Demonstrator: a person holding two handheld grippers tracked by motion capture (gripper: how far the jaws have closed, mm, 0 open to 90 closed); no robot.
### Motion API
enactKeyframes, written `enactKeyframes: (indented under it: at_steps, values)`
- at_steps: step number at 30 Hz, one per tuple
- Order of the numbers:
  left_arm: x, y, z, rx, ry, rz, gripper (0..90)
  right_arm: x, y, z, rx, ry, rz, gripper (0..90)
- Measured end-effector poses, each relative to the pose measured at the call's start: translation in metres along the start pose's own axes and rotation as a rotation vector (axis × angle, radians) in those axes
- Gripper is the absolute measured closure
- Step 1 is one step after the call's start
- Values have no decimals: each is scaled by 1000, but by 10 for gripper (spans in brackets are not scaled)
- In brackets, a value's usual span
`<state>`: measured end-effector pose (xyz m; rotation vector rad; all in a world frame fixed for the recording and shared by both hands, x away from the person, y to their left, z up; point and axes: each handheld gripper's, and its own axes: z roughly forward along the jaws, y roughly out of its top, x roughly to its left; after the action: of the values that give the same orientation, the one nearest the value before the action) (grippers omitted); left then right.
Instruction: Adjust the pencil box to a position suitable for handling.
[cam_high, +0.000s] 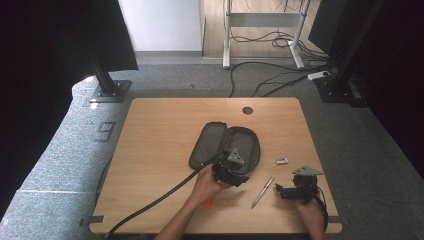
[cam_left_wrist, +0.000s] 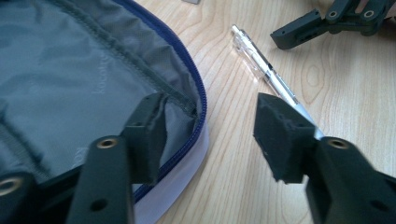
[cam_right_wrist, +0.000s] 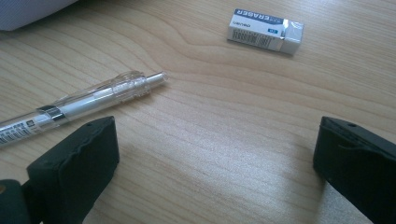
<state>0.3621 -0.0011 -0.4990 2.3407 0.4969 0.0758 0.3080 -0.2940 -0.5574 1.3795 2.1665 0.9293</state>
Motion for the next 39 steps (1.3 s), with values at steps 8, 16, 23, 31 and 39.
enactKeyframes:
  at_steps: [8, 16, 23, 31, 39]
  values:
    - [4, -6, -14, -13, 6, -40, 315, 0, 0, 0, 0, 0, 0, 0]
    - [4, -15, -27, -13, 37, -56, 261, 0, 0, 0, 0, 0, 0, 0]
    - [3, -22, -36, -18, 62, -71, 217, 0, 0, 0, 0, 0, 0, 0]
    - [1, -33, -45, -10, 112, -83, 195, 0, 0, 0, 0, 0, 0, 0]
    - [0, -46, -50, 4, 139, -98, 205, 0, 0, 0, 0, 0, 0, 0]
